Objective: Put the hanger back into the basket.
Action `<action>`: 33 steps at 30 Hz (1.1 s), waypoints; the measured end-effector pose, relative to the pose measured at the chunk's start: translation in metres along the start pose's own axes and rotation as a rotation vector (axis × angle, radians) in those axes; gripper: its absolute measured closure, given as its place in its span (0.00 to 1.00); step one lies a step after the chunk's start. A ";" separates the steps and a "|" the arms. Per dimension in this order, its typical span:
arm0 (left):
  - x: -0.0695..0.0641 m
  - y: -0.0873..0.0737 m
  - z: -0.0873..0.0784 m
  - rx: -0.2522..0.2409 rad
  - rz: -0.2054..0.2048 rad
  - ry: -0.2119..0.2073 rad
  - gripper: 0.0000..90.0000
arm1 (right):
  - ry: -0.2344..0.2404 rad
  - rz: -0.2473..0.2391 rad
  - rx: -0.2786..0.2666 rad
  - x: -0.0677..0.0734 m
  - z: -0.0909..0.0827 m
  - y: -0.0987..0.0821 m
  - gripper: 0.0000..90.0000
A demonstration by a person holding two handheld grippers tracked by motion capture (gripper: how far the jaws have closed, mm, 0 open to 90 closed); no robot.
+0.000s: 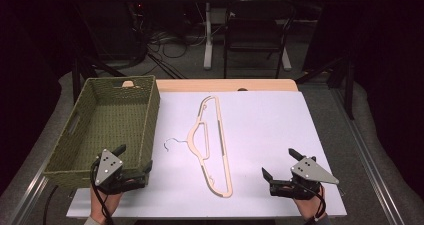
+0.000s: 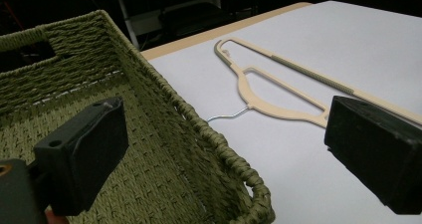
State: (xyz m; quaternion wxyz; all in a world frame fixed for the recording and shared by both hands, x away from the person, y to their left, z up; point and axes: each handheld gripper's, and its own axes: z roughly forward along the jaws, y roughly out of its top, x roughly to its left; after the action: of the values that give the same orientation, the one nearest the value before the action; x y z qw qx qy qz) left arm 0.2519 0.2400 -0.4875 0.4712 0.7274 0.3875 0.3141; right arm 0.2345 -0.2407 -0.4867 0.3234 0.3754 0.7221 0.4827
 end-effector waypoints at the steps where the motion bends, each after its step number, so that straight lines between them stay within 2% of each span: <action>1: 0.000 0.000 0.000 0.001 0.001 0.002 0.04 | 0.002 0.001 -0.005 0.000 0.002 0.000 0.01; 4: 0.000 0.000 0.001 0.004 0.004 -0.002 0.04 | 0.020 0.007 0.011 0.001 0.008 0.001 0.01; 8: 0.000 0.000 0.001 0.006 0.005 -0.003 0.04 | 0.072 0.020 0.080 0.002 0.026 0.004 0.01; 12: 0.000 -0.001 0.001 0.008 0.006 -0.006 0.04 | 0.092 0.024 0.119 0.004 0.038 0.005 0.01; 13: -0.001 -0.001 0.001 0.007 0.003 -0.007 0.04 | 0.114 0.021 0.154 0.005 0.047 0.006 0.01; 14: -0.001 -0.001 0.002 0.008 0.005 -0.008 0.04 | 0.122 0.022 0.166 0.005 0.050 0.006 0.01; 19: -0.001 -0.001 0.002 0.008 0.005 -0.010 0.04 | 0.190 -0.013 0.237 0.016 0.065 0.006 0.01; 22: -0.001 -0.001 0.002 0.009 0.008 -0.010 0.04 | 0.245 -0.054 0.284 0.026 0.071 0.005 0.05; 27: -0.002 -0.001 0.002 0.009 0.007 -0.013 0.04 | 0.347 -0.122 0.349 0.052 0.080 0.002 0.20; 31: -0.002 -0.001 0.002 0.009 0.009 -0.014 0.04 | 0.419 -0.187 0.412 0.074 0.089 -0.002 0.41; 33: -0.002 -0.001 0.002 0.010 0.007 -0.015 0.04 | 0.453 -0.202 0.445 0.082 0.094 -0.004 0.49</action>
State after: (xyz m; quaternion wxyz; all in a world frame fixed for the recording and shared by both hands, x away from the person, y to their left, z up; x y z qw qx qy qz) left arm 0.2527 0.2378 -0.4891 0.4695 0.7333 0.3831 0.3084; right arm 0.2694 -0.1289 -0.5297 0.1108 0.2466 0.8969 0.3500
